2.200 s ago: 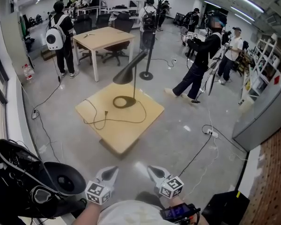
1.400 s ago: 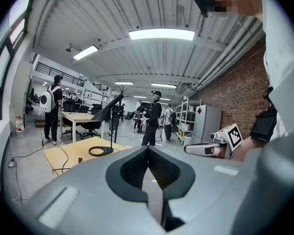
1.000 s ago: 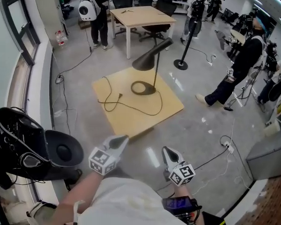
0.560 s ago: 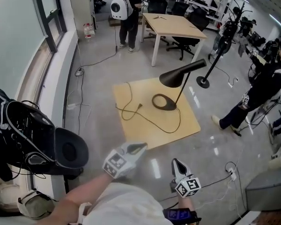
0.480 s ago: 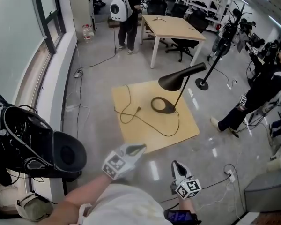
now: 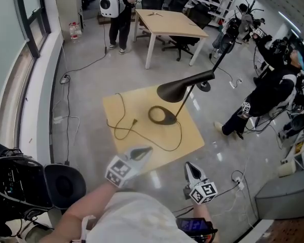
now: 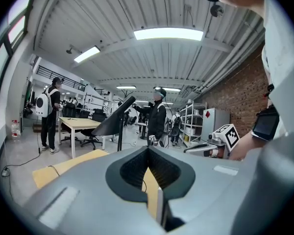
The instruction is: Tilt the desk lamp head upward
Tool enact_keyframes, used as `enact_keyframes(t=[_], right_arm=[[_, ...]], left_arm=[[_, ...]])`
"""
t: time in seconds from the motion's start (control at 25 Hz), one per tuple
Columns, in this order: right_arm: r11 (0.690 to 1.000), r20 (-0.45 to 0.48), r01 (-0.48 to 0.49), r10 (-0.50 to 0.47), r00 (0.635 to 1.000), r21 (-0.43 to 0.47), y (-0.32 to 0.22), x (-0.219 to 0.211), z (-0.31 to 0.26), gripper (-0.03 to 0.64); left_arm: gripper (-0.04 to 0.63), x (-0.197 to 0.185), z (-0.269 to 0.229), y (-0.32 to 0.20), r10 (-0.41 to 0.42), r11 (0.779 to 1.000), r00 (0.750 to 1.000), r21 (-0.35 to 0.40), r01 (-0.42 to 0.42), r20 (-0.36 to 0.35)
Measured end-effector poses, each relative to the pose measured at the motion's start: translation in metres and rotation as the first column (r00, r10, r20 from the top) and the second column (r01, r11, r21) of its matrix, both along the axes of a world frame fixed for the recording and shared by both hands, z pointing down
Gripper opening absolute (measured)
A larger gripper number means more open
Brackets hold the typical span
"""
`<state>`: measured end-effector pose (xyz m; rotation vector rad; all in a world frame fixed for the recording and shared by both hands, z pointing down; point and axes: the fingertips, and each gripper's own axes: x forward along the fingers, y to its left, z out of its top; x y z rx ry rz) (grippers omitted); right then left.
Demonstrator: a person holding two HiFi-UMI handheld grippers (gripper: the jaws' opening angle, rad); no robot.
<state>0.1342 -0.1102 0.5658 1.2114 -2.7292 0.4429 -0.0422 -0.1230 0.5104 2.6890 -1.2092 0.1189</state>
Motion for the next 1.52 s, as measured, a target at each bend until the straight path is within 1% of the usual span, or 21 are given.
enact_keyframes(t=[0.12, 0.28, 0.4, 0.6, 0.76, 0.92, 1.0, 1.08, 1.32, 1.52], right_arm=[[1.000, -0.014, -0.011, 0.011, 1.000, 0.008, -0.023, -0.010, -0.004, 0.012], [1.000, -0.034, -0.007, 0.007, 0.999, 0.020, -0.045, -0.022, -0.008, 0.012], [1.000, -0.032, -0.009, 0.009, 0.999, 0.019, -0.052, -0.015, -0.010, 0.012], [0.999, -0.019, 0.031, -0.031, 0.999, 0.017, -0.069, -0.011, -0.004, 0.012], [0.997, -0.013, 0.071, -0.071, 0.997, 0.004, -0.094, -0.010, 0.005, 0.012], [0.993, -0.018, 0.120, -0.120, 0.993, -0.007, -0.137, -0.012, 0.006, 0.012], [0.988, -0.021, 0.152, -0.152, 0.988, -0.002, -0.153, -0.002, 0.004, 0.012], [0.983, -0.025, 0.184, -0.184, 0.983, 0.010, -0.166, 0.010, 0.003, 0.012], [0.965, -0.034, 0.259, -0.258, 0.966, 0.028, -0.207, 0.035, 0.006, 0.012], [0.945, -0.046, 0.323, -0.321, 0.946, 0.049, -0.226, 0.049, 0.008, 0.012]], left_arm=[[0.002, -0.011, -0.001, -0.022, 0.020, 1.000, 1.000, -0.004, -0.020, -0.008], [0.002, -0.025, 0.003, -0.045, 0.016, 1.000, 1.000, -0.010, -0.016, -0.006], [0.002, -0.017, 0.000, -0.054, 0.020, 1.000, 1.000, -0.012, -0.020, -0.004], [0.002, -0.002, 0.007, -0.062, 0.013, 1.000, 1.000, -0.028, -0.013, 0.008], [0.002, 0.001, 0.018, -0.083, -0.030, 0.998, 1.000, -0.046, 0.030, -0.001], [0.002, -0.002, 0.011, -0.121, -0.085, 0.995, 0.996, -0.054, 0.084, -0.007], [0.002, 0.007, 0.009, -0.132, -0.122, 0.991, 0.992, -0.061, 0.121, -0.009], [0.002, 0.020, 0.012, -0.139, -0.152, 0.986, 0.988, -0.064, 0.152, 0.004], [0.002, 0.050, 0.012, -0.161, -0.215, 0.975, 0.976, -0.050, 0.216, 0.024], [0.002, 0.067, 0.003, -0.174, -0.277, 0.960, 0.960, -0.024, 0.279, 0.043]])
